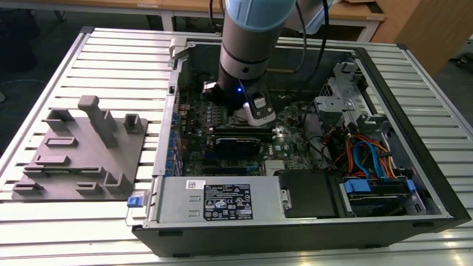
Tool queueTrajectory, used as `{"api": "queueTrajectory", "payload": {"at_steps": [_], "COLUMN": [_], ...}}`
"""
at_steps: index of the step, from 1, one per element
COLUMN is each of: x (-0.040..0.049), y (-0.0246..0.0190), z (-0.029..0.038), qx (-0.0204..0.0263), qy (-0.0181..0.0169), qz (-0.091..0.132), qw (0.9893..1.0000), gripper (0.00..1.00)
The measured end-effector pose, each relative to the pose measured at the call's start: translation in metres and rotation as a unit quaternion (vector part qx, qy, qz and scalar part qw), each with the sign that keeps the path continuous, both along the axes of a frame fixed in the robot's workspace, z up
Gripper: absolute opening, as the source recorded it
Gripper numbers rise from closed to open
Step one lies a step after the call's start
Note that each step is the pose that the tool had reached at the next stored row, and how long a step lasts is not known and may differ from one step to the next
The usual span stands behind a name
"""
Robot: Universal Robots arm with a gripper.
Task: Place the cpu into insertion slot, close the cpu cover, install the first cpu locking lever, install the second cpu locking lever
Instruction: 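Install the second cpu locking lever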
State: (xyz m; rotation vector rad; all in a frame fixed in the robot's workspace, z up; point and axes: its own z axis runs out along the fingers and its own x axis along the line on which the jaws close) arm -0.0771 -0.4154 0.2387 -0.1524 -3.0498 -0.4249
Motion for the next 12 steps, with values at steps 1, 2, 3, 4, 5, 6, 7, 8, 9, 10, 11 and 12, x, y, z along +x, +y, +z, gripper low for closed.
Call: {"api": "queueTrajectory", "payload": {"at_steps": [1,2,3,4,5,6,7,8,9,10,11,12], "x": [0.0,0.0002,0.0012,0.0028,0.005,0.0116,0.0142,0.0166,0.0187,0.0198,0.02,0.0203], "y": [0.0,0.0,0.0001,0.0001,0.0001,0.0001,0.0,0.0,0.0,-0.0002,-0.0009,-0.0017], "z": [0.0028,0.0041,0.004,0.0041,0.0041,0.0042,0.0042,0.0041,0.0042,0.0042,0.0042,0.0042], "qx": [0.0,0.0,0.0001,-0.0003,-0.0007,-0.0012,-0.0013,-0.0015,-0.0016,-0.0016,-0.0016,-0.0016], "qy": [0.0,0.0,0.0,0.0002,0.0006,0.0015,0.0018,0.0022,0.0029,0.004,0.0049,0.0059], "qz": [0.0,0.0,0.0,0.0,-0.001,-0.001,-0.001,-0.002,-0.002,-0.002,-0.002,-0.003], "qw": [1.0,1.0,1.0,1.0,1.0,1.0,1.0,1.0,1.0,1.0,1.0,1.0], "gripper": [0.1,0.1,0.1,0.1,0.1,0.1,0.1,0.1,0.1,0.1,0.1,0.1]}}
